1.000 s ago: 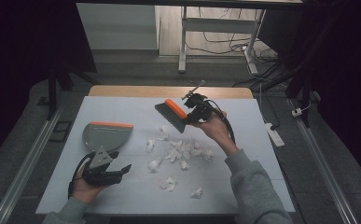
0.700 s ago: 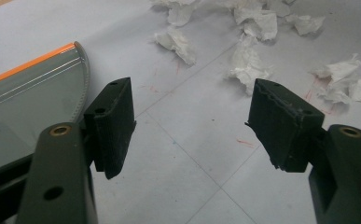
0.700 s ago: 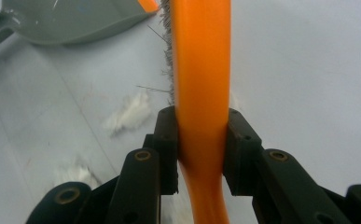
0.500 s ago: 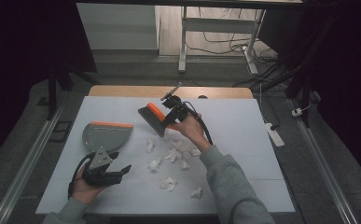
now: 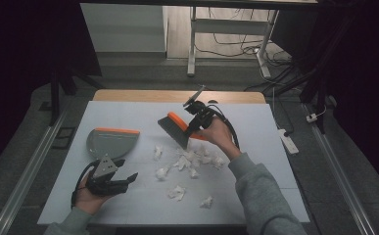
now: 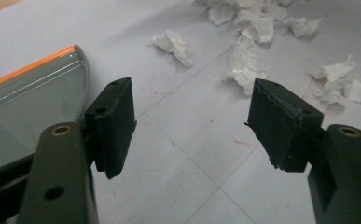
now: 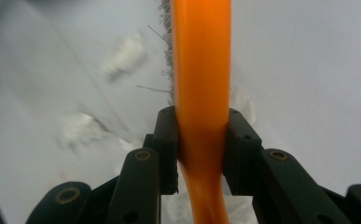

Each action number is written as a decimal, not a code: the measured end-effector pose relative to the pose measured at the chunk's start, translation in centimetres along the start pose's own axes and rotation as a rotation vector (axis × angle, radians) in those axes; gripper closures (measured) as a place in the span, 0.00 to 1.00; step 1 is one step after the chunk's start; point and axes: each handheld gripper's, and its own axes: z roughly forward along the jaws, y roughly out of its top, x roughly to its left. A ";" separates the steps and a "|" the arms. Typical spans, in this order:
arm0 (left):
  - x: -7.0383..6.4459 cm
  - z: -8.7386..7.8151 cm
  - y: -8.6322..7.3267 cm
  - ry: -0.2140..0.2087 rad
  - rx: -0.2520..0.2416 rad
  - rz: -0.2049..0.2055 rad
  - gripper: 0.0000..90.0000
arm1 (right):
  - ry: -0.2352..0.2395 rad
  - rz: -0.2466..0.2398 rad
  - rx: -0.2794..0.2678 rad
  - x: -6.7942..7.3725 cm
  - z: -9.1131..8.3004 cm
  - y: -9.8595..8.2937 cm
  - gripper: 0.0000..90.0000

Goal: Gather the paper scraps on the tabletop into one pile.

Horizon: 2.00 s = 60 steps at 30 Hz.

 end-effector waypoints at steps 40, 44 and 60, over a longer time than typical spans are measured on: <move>0.2 -0.4 -0.3 0.022 -0.012 -0.016 0.37 | -0.030 -0.234 -0.061 6.9 0.6 0.1 0.78; 0.1 -0.4 -0.3 0.022 -0.008 -0.011 0.37 | 0.007 -0.215 -0.041 8.4 2.7 0.9 0.78; 0.1 -0.4 -0.4 0.017 -0.008 -0.008 0.37 | -0.059 -0.047 0.080 4.5 4.6 -0.4 0.78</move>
